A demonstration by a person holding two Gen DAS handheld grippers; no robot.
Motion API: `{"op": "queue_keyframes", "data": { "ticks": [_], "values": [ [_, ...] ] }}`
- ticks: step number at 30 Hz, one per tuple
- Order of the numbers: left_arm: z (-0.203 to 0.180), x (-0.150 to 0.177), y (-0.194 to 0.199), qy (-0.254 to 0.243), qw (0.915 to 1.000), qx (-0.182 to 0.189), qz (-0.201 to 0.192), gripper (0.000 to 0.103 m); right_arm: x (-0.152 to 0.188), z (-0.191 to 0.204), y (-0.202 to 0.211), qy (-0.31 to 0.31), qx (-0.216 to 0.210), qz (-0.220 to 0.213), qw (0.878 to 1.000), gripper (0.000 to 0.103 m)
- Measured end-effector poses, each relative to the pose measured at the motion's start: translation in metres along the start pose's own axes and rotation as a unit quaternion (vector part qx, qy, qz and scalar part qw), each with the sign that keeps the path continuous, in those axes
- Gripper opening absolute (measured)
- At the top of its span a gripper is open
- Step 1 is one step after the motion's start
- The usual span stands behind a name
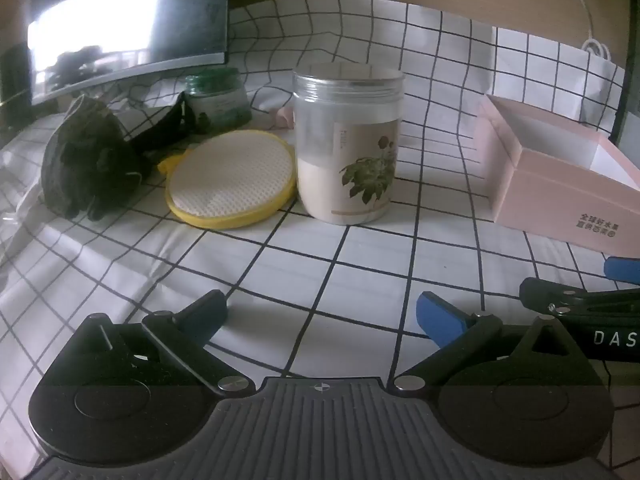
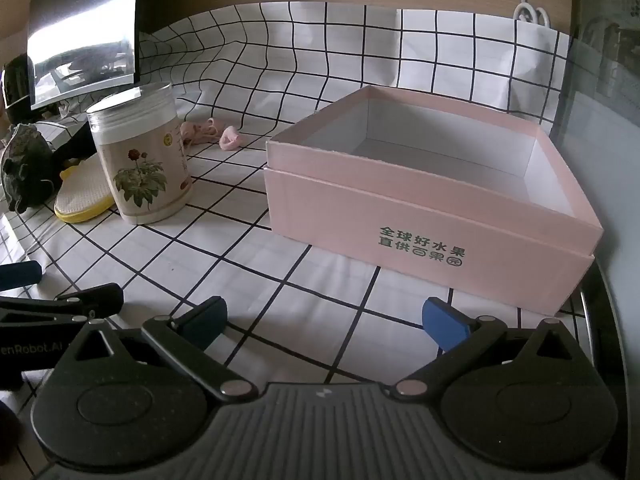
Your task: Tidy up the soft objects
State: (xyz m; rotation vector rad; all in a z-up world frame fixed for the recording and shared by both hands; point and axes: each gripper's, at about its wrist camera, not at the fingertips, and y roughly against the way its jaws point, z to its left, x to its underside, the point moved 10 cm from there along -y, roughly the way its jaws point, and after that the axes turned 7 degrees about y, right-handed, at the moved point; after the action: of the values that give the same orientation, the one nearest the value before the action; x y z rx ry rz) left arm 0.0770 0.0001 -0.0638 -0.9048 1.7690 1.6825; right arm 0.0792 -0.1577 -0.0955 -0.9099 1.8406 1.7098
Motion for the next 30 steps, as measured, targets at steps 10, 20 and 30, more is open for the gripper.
{"op": "queue_keyframes", "data": {
  "ticks": [10,20,30],
  "values": [
    [-0.0032,-0.0002,-0.0003,-0.002,1.0000,-0.002,0.000,0.103,0.0002,0.0001,0.0000,0.000,0.000,0.000,1.000,0.103],
    [-0.0001,0.0000,0.0000,0.001,1.0000,0.001,0.000,0.103,0.0002,0.0002,-0.0003,-0.001,0.000,0.000,1.000,0.103],
    [-0.0001,0.0000,0.0000,0.001,1.0000,0.001,0.000,0.103,-0.0002,0.0002,-0.0005,-0.001,0.000,0.000,1.000,0.103]
  ]
}}
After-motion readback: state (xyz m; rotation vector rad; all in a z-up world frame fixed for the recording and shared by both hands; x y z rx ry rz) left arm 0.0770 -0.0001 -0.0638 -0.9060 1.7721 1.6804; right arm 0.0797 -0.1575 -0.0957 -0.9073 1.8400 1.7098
